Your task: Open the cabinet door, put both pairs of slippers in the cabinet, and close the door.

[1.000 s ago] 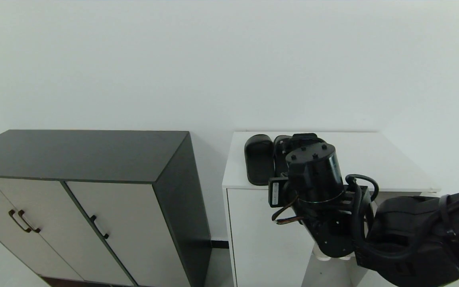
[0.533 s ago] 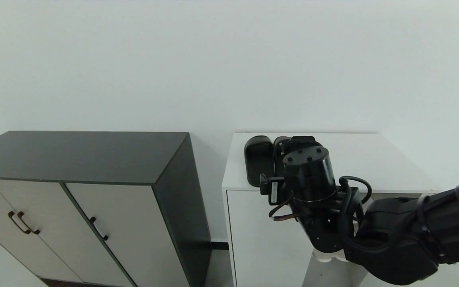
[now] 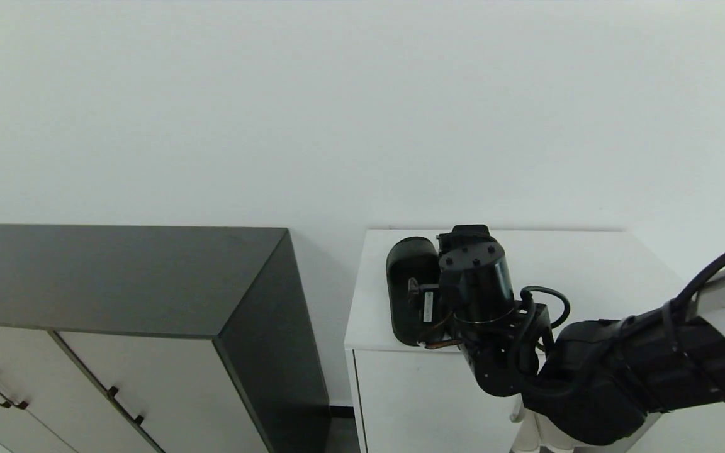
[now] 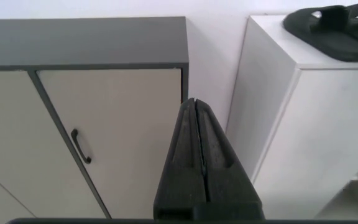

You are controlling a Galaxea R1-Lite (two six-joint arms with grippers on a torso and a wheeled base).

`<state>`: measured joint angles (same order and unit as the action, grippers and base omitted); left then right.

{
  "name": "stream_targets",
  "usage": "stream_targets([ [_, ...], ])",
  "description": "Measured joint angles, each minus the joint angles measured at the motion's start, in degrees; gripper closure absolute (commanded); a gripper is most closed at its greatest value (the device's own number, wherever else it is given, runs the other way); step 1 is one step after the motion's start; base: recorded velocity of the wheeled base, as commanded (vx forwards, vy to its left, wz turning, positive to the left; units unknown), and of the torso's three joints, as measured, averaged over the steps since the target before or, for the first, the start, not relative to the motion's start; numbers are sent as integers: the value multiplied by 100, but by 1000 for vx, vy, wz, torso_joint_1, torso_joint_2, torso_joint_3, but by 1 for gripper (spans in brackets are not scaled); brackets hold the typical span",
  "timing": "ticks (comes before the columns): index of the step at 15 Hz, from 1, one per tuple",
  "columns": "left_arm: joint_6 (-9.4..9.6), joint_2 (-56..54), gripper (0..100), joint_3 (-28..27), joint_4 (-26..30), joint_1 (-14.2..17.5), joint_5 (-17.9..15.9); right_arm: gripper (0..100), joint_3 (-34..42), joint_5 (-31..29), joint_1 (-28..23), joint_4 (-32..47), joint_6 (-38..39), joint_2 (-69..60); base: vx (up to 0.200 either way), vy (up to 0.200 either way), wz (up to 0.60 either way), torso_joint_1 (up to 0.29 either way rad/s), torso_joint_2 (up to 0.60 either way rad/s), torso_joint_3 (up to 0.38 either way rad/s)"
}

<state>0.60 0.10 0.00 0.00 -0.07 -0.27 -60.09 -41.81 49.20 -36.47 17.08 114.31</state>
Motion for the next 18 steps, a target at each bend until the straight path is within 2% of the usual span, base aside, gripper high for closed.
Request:
stream_targets([
  [3,0,0,100,0,0,-2,2,0,174,137,-168,-655,-280,212,0,0,0,0,0,0],
  [6,9,0,100,0,0,-2,2,0,245,807,-384,-912,-641,358,0,0,0,0,0,0],
  [16,9,0,100,0,0,-2,5,0,-1039,834,-909,-885,-906,1334,0,0,0,0,0,0],
  [17,6,0,100,0,0,-2,2,100,-1137,834,-926,-885,-907,1424,0,0,0,0,0,0],
  [18,2,0,100,0,0,-2,2,100,-1193,834,-944,-887,-907,1476,0,0,0,0,0,0],
])
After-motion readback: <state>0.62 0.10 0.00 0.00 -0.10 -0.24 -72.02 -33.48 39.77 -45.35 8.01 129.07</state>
